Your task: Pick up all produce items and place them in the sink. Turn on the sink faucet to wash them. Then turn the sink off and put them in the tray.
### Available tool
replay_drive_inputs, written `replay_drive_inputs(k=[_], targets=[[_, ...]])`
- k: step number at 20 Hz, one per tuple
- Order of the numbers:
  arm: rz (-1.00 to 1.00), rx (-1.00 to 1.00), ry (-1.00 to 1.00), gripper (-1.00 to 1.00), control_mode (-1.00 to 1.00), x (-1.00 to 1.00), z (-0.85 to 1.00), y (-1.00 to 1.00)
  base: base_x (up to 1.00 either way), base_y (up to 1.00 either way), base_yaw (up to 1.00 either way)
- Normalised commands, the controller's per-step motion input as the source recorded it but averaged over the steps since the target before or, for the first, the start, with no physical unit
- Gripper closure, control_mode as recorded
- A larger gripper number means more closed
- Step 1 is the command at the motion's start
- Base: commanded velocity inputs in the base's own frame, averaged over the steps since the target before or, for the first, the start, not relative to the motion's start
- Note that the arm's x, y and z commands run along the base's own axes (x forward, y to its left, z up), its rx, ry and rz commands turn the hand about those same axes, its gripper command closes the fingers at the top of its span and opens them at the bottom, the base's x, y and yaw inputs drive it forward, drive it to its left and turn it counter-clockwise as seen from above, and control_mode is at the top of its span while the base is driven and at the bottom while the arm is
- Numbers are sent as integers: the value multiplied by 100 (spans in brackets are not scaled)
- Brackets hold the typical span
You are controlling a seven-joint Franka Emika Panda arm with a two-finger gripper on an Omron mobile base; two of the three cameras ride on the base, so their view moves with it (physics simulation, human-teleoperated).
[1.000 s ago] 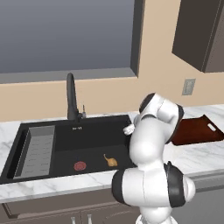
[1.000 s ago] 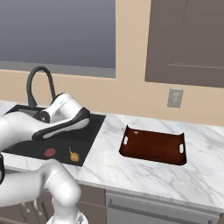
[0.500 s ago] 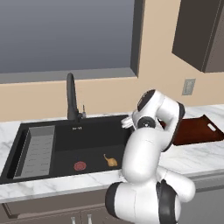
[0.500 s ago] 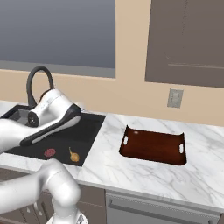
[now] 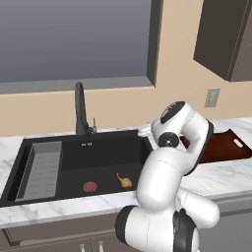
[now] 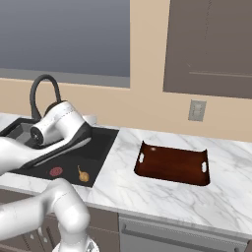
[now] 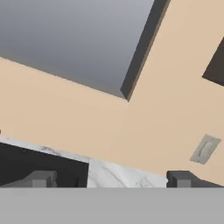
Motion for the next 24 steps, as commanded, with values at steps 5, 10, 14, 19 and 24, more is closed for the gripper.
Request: replay_drive_inputs(k=[5, 10, 14, 19, 24], targets=[[-4, 42, 17, -100, -100, -4, 90, 27, 0, 0, 0], [-5, 36, 14, -100, -100, -4, 98, 46, 0, 0, 0], [-4, 32, 12, -100, -100, -21, 100, 57, 0, 0, 0], [-2, 32, 9, -100, -100, -34, 100, 63, 0, 0, 0], [-1, 32, 10, -100, -100, -37, 100, 62, 0, 0, 0]])
